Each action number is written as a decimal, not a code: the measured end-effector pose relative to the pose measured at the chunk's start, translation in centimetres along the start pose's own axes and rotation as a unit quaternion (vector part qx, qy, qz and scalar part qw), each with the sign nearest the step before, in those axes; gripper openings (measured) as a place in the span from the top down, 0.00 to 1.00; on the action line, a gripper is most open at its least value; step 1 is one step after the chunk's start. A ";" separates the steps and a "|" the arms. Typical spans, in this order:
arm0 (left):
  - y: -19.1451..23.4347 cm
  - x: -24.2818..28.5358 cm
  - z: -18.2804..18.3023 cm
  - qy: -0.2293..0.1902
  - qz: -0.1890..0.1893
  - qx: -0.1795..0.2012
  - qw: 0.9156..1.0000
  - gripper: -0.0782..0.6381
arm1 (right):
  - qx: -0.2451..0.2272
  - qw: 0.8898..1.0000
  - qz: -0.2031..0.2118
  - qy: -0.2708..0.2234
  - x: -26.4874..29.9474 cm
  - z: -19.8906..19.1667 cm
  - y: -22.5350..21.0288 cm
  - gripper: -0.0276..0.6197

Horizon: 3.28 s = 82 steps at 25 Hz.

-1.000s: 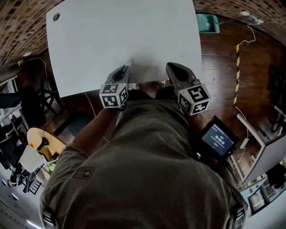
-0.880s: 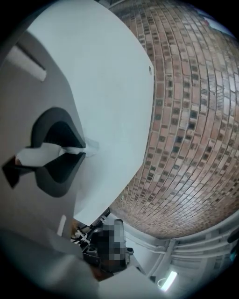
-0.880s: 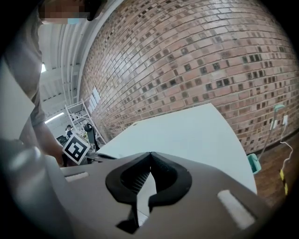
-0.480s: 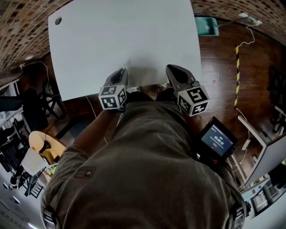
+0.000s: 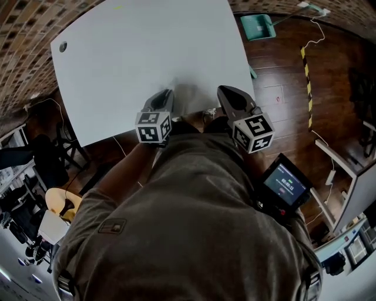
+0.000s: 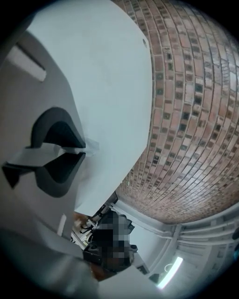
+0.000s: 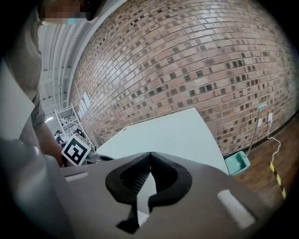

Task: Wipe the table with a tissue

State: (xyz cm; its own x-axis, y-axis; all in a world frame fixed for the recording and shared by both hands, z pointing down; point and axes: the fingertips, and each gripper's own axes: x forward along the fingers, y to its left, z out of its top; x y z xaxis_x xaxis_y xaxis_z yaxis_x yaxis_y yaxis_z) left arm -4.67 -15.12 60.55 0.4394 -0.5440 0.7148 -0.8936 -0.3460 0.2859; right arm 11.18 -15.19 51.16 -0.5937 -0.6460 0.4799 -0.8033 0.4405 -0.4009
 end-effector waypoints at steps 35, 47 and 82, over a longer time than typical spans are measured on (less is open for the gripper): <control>5.1 -5.9 -3.5 -0.005 0.013 -0.008 1.000 0.85 | -0.037 0.999 0.032 0.019 3.0 -0.2 7.1 0.94; 4.6 -7.2 -1.9 -0.032 -0.014 -0.006 0.999 0.85 | -0.037 0.999 0.009 0.008 2.6 -0.3 8.0 0.94; -6.3 -24.4 -3.0 -0.225 0.118 0.016 0.967 0.85 | -0.084 0.987 0.125 -0.059 -10.5 -3.4 14.2 0.94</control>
State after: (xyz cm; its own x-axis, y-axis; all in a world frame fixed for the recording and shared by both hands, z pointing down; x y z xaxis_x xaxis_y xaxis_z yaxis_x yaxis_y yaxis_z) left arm -10.06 2.68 43.22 0.2264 -0.8854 0.4060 -0.9735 -0.1919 0.1245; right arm 5.84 -0.02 43.05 -0.7729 -0.5671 0.2846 -0.6345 0.6862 -0.3557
